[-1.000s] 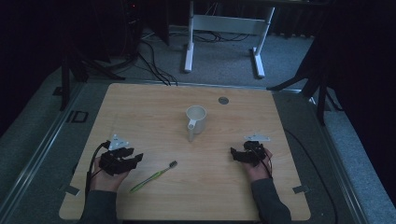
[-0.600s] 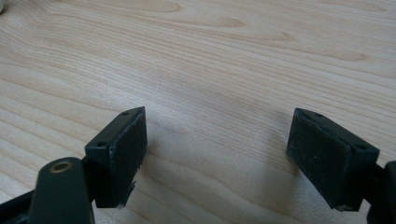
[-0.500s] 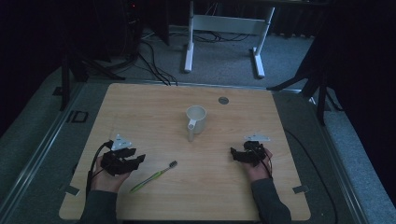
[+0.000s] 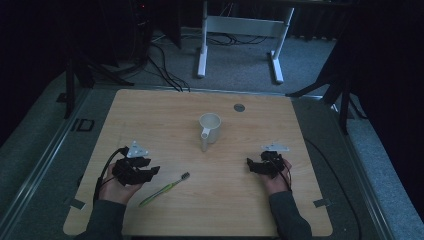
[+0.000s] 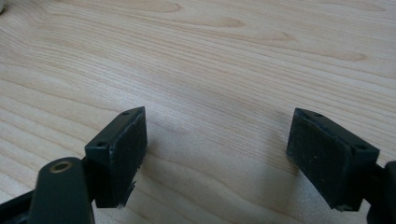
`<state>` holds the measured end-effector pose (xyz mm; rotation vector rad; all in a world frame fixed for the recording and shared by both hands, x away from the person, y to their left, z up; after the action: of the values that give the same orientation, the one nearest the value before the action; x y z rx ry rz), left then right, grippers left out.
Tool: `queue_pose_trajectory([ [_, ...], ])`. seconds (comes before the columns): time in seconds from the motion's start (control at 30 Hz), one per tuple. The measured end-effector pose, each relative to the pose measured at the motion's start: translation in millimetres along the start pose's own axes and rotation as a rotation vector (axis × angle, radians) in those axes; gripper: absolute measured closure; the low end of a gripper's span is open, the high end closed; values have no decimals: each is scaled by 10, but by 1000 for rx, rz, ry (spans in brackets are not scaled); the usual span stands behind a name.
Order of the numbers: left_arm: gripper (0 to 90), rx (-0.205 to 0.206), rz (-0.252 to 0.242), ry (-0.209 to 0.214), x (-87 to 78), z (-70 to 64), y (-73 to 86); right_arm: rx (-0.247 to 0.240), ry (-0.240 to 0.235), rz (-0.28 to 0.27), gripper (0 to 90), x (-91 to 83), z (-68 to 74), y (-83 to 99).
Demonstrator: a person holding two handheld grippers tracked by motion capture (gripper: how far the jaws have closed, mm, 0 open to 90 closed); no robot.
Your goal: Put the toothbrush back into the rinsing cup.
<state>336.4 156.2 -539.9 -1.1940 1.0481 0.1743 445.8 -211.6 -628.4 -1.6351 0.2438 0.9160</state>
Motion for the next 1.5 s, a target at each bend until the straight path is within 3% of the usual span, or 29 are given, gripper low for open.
queue_pose_trajectory([
  [0.17,547,33,13,-4,-5,-46,-26,0,0,0,198,0,0,0],
  [0.9,555,97,61,9,5,-166,-112,0,0,0,198,0,0,0],
  [1.5,560,129,101,23,63,-242,-174,0,0,0,198,0,0,0],
])
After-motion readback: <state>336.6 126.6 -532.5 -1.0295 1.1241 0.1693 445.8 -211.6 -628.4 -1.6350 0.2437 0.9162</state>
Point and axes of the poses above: each handheld gripper's, and its own axes: x roughly forward along the jaws, y roughly out of its underside, z roughly to its left, the point moved 10 cm from there along x, roughly forward along the jaws, and after that the axes turned 1 degree about -z, right-handed, at the moved point
